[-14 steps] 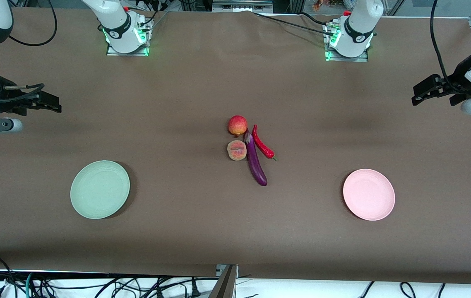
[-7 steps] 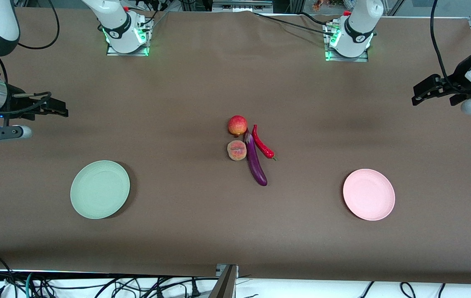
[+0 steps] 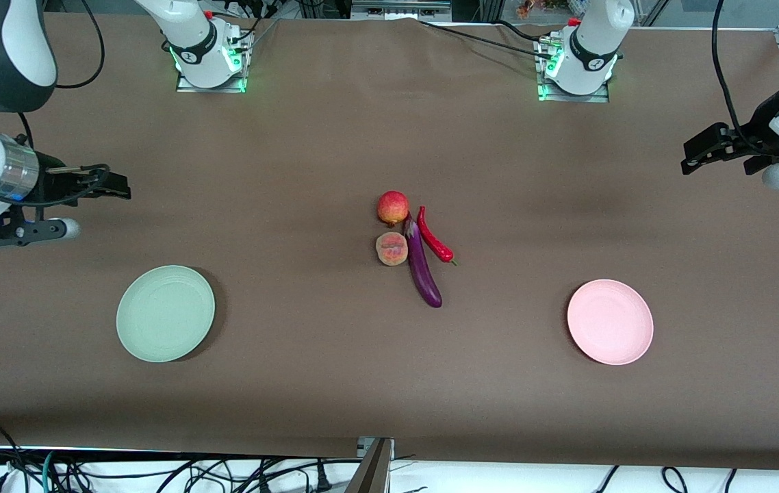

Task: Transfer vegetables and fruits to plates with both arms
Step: 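Reach the right gripper toward the pomegranate in the middle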

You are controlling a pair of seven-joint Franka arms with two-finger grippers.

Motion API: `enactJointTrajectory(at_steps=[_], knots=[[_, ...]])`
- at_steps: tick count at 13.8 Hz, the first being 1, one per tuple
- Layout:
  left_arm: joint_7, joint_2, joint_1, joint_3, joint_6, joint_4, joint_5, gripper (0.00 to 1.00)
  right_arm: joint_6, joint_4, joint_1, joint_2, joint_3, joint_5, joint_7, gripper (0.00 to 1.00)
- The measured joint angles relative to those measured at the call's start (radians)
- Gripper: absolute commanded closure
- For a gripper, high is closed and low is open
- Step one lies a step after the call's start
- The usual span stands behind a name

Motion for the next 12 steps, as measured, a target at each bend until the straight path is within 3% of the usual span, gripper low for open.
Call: enactJointTrajectory(at_steps=[5, 12], knots=[[0.0, 0.0, 0.0, 0.0, 0.0, 0.001, 0.0, 0.0, 0.065, -0.002, 0.149, 0.033, 0.006, 0.002, 0.167, 0.0], [0.0, 0.0, 0.0, 0.0, 0.0, 0.002, 0.0, 0.0, 0.335, -0.007, 0.421, 0.213, 0.011, 0.048, 0.553, 0.0]])
